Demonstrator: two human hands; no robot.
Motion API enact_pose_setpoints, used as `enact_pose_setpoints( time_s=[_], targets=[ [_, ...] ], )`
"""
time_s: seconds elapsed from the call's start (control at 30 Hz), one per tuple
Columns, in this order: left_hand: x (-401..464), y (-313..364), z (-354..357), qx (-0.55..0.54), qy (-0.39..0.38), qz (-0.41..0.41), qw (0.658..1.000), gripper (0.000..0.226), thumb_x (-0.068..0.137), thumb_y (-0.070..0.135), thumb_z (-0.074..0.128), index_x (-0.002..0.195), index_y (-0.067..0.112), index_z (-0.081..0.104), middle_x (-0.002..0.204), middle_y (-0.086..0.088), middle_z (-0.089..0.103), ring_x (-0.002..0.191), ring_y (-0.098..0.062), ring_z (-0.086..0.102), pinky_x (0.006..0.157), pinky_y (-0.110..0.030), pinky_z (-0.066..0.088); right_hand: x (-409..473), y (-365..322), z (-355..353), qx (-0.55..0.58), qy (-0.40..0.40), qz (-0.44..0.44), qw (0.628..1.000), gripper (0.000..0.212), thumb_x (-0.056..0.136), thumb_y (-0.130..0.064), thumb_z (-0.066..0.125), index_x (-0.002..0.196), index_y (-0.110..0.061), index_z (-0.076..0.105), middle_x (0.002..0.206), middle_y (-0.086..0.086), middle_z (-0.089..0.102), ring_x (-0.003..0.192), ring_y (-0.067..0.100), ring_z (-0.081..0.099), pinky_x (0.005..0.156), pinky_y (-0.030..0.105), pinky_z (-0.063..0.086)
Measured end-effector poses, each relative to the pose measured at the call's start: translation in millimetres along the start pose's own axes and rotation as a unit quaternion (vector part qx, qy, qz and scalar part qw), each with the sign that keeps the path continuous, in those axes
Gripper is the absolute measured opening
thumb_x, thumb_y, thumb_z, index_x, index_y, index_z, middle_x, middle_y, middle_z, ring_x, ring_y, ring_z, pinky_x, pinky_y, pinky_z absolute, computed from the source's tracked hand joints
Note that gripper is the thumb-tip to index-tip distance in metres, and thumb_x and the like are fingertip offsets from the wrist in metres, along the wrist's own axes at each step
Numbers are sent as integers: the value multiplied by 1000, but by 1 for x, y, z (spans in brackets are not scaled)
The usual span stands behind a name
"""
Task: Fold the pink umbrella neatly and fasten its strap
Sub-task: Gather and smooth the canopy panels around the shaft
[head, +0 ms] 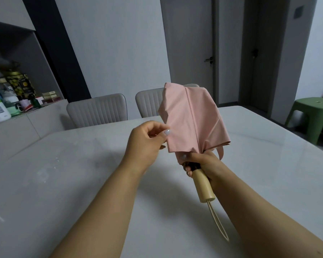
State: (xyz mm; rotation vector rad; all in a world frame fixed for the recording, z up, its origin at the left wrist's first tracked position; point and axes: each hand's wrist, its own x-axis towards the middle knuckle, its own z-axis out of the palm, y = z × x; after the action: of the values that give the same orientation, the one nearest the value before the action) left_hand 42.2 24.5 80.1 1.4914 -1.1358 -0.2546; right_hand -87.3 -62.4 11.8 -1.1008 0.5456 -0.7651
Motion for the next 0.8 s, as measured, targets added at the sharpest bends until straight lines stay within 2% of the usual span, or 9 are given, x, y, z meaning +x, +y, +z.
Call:
enact_pose_setpoints(
  time_s=[0.13,0.2,0.27,0.4,0.47,0.53,0.6,0.7,0.8],
  targets=[
    [-16,-9,10,-11,19,-74,997,50,67,61,76,98,26,57,93,4,69,84,-15,70,75,-35,58,1,2,-1,-17,-2,5,1000,20,76,7,63,58,1,66,61,18,56,44,20,47,42,24,44],
    [-24,-7,16,-22,-14,-95,995,45,76,51,74,96,13,63,86,-3,73,75,-15,71,69,-31,60,0,2,0,-24,-14,-3,1000,16,77,6,63,62,2,68,64,20,57,45,19,47,42,24,44],
    [-27,-8,18,-39,2,-79,996,32,87,30,69,81,-2,65,70,-10,70,65,-17,67,62,-28,58,-1,2,2,-21,-27,-8,999,10,77,6,64,68,4,67,66,20,56,46,18,47,42,24,44],
    [-23,-17,11,-114,60,-94,987,31,92,20,64,68,1,55,70,-14,69,67,-22,69,66,-31,58,-7,-3,4,36,-55,11,998,8,72,0,73,70,-3,66,61,11,59,44,13,47,40,20,44],
    [-23,-23,11,-145,69,-110,981,35,92,17,63,65,5,46,65,-10,67,66,-22,69,71,-36,58,-8,-4,5,80,-71,31,994,24,62,-13,84,74,-4,65,60,7,59,43,12,47,39,19,44],
    [-25,-26,15,-171,76,-110,976,37,92,15,64,64,8,40,55,0,62,62,-18,69,77,-40,59,-8,-4,6,115,-79,42,989,62,39,-32,95,82,-3,61,60,7,59,43,11,48,38,19,44],
    [-29,-27,19,-196,93,-94,972,37,90,12,65,65,8,39,52,4,60,60,-17,68,75,-38,59,-7,-3,7,133,-74,42,987,81,24,-43,96,84,-3,60,62,8,60,42,11,49,38,19,44],
    [-35,-27,25,-214,110,-78,968,22,86,9,70,80,6,49,59,-2,65,55,-17,66,61,-27,57,-7,-5,6,123,-37,36,991,57,48,-40,86,82,-1,61,65,10,62,42,11,49,38,18,45],
    [-34,-27,25,-241,56,-142,958,23,89,7,66,110,6,58,74,-10,65,56,-14,61,58,-24,53,-9,-6,5,80,-22,4,997,30,63,-26,74,76,-1,63,62,9,62,43,12,48,39,19,44]
  ],
)
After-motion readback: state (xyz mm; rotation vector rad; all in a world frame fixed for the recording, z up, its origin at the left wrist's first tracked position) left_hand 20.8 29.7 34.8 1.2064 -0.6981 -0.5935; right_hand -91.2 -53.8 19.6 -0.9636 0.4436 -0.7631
